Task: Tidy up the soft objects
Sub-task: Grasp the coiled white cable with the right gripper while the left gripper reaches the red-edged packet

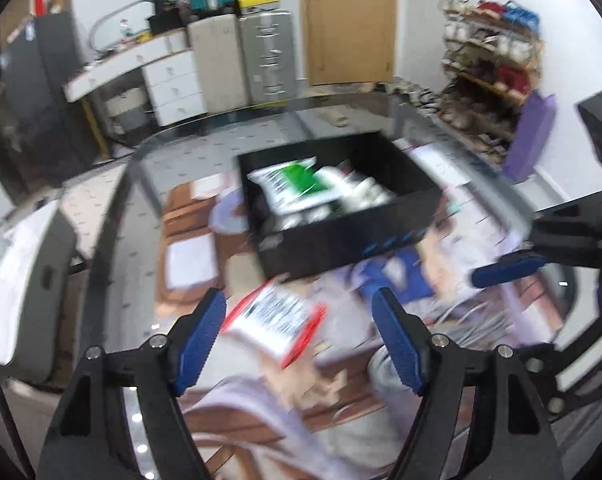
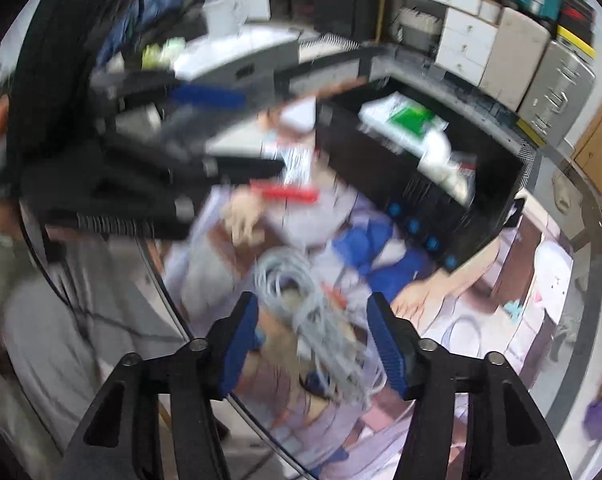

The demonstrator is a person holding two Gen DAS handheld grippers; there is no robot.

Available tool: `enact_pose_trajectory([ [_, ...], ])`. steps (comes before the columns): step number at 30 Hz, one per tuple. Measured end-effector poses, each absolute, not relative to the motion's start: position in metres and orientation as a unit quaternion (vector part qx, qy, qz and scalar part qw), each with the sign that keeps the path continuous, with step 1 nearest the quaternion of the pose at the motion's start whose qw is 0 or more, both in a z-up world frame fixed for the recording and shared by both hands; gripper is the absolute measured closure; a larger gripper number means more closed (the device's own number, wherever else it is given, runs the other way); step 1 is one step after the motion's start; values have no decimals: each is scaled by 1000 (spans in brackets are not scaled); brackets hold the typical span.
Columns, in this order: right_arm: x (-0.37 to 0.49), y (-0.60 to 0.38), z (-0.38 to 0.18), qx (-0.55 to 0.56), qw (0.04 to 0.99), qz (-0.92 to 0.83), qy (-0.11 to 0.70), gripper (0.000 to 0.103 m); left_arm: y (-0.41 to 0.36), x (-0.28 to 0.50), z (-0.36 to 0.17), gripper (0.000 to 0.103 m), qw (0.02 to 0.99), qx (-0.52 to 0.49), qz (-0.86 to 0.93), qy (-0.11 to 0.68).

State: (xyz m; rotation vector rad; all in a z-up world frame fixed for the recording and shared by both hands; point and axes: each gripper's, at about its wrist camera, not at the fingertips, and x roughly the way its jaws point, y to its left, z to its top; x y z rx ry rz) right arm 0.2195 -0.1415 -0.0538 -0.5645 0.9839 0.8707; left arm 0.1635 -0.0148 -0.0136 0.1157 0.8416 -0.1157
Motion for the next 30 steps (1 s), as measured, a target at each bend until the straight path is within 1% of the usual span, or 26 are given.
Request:
enact_pose_trajectory([
  [4, 215, -141, -81, -294, 736, 380, 477, 44, -10, 157, -33, 27, 900, 59, -62, 428],
  [7, 223, -143, -86, -284, 733, 374, 491, 44, -7, 160, -47, 27, 891, 65, -57, 446],
  [9, 229, -142, -88, -272, 737, 368, 498, 54, -3, 163, -54, 27, 884, 64, -51, 460],
  [10, 231, -141, -90, -269, 736, 366, 501, 65, -1, 165, -58, 27, 881, 60, -51, 467],
  [16, 247, -139, -79, -235, 768, 332, 494, 74, -3, 174, -56, 27, 884, 51, -49, 463],
  [22, 254, -148, -68, -219, 798, 294, 478, 74, 8, 200, -56, 27, 884, -3, -22, 468],
  [30, 249, -153, -71, -222, 794, 303, 478, 74, 12, 215, -66, 27, 882, -10, 14, 470],
])
